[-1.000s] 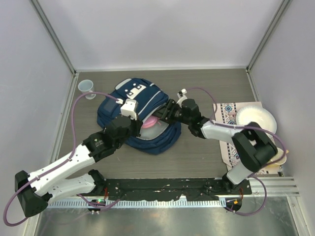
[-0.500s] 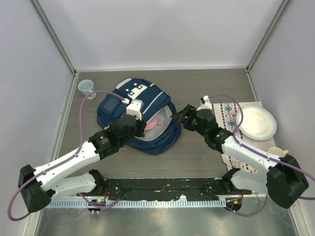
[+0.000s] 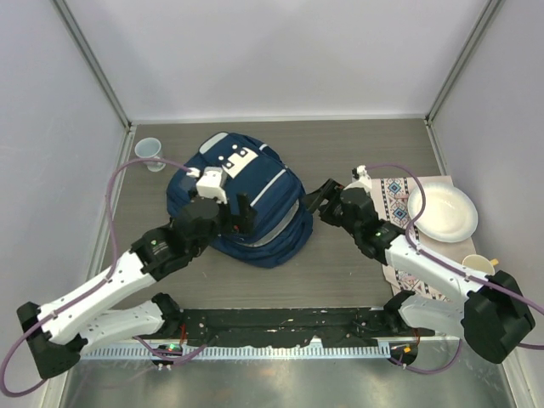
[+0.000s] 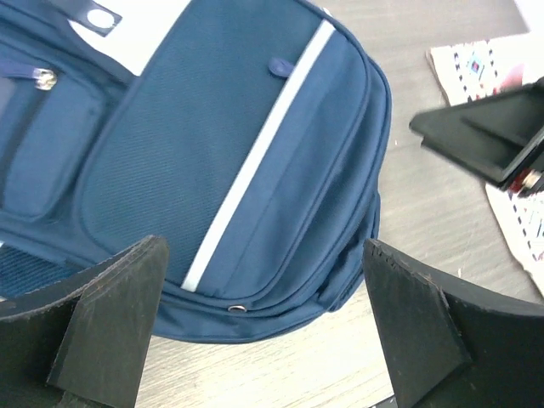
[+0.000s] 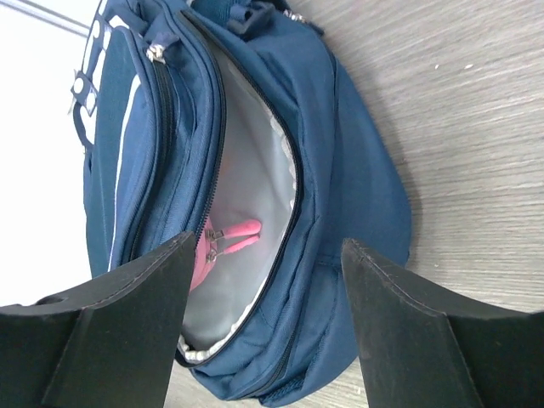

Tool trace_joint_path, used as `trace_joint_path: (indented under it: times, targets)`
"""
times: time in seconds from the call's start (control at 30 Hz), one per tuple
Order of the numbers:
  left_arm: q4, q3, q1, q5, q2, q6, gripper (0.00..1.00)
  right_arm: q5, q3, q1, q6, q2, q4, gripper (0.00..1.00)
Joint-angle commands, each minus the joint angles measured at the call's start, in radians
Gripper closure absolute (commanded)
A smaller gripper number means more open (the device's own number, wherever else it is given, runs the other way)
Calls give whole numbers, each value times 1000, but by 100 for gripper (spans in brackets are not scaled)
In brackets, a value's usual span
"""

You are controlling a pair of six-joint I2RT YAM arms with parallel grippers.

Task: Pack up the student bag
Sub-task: Adjust the student bag at the center of the board.

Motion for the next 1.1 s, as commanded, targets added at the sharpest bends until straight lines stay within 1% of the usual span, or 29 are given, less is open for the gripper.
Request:
trace_joint_path:
  times: [0.0,0.1,0.13,0.23,0.3,0.33,0.4,0.47,0.6,0.73,0.8,0.87,0.9,0.97,1.0,1.07]
  targets:
    - [-99,1,30,-141,-42,-94,0,-78,12,1,34,19,72,25]
    - [-186,-5,87,-130,-12,-170,0,-159,8,7,34,5,140,25]
    - [-194,-16,104,-127,-10,-189,0,-170,10,9,36,7,148,21]
    - [-180,-77,139,-112,-41,-253,1,-184,38,18,30,30,146,21]
    - [-134,-129,161,-72,-84,-275,0,-182,39,27,26,60,157,20]
    - [-121,-145,185,-57,-98,-289,0,-215,38,29,20,77,160,20]
    - [-87,-185,208,-12,-117,-301,1,-225,42,29,23,128,149,20]
    - [-65,-203,236,16,-122,-312,0,-228,41,29,34,185,145,20]
    - [-9,-267,271,43,-142,-312,0,-219,28,29,28,234,165,20]
    - [105,-334,316,97,-154,-307,0,-225,50,29,25,294,182,21]
    - [122,-360,340,112,-151,-315,0,-234,62,27,28,332,191,24]
    - [142,-377,357,118,-150,-316,1,-234,80,29,34,366,194,29]
    - [146,-395,369,118,-151,-319,3,-230,88,29,34,373,180,35]
    - [172,-415,382,117,-156,-321,6,-213,105,29,33,386,166,40]
    - [185,-435,395,117,-157,-324,8,-210,110,27,33,392,156,44]
    - [228,-453,409,118,-159,-322,12,-205,110,27,33,393,152,47]
